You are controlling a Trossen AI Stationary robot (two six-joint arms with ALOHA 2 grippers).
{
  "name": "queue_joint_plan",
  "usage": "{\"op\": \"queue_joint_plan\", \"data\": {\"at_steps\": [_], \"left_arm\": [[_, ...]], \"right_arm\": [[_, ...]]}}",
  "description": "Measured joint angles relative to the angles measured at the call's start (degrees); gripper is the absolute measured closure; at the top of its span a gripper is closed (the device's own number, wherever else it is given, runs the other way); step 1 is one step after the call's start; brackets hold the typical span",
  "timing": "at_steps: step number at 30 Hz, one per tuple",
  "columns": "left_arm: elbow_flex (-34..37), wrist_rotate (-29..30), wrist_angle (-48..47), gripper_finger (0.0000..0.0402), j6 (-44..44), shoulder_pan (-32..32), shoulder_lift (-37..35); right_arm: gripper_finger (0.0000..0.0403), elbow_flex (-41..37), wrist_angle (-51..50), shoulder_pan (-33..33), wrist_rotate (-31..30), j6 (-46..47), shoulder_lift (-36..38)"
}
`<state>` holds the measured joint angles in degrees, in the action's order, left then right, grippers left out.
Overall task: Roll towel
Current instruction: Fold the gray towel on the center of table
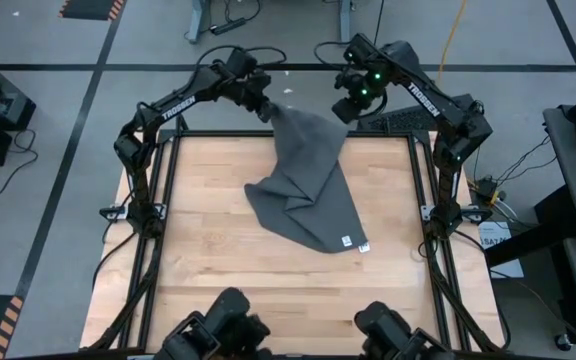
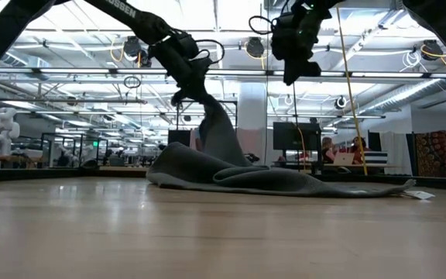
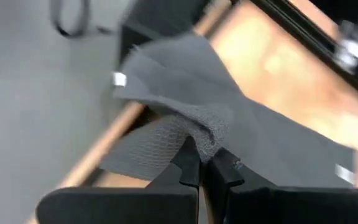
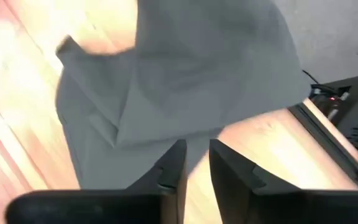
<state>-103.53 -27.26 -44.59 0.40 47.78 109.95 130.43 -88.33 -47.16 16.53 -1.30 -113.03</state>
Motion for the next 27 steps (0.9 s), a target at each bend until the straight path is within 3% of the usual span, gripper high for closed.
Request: {"op": "queue_joint_plan", "data": {"at_steps": [8,11,16,18,22,27], "left_arm": [[0.0,-22.9,-8.0,0.0400,1.8,-5.1,-1.4],[0.0,-27.3,-10.1,0.0400,5.4,-8.6,-4.0],[0.0,-26.5,-13.8,0.0400,7.8,-13.7,-9.5],[0.0,-24.8,-15.3,0.0400,7.5,-15.6,-11.2],[-0.1,-22.7,-19.7,0.0400,5.5,-20.7,-12.2],[-0.1,-17.9,-25.5,0.0400,4.5,-28.2,-12.3]], "right_arm": [[0.0294,0.0,3.8,2.1,5.7,6.6,-0.1],[0.0277,0.0,2.4,3.8,6.1,5.2,1.1],[0.0255,0.1,0.5,5.8,4.3,-5.1,2.4],[0.0249,0.1,1.0,5.9,7.1,-7.9,2.4],[0.0234,0.1,3.1,5.7,14.8,-8.8,2.0],[0.0216,-0.1,5.1,7.6,13.7,-8.6,-0.3]]}}
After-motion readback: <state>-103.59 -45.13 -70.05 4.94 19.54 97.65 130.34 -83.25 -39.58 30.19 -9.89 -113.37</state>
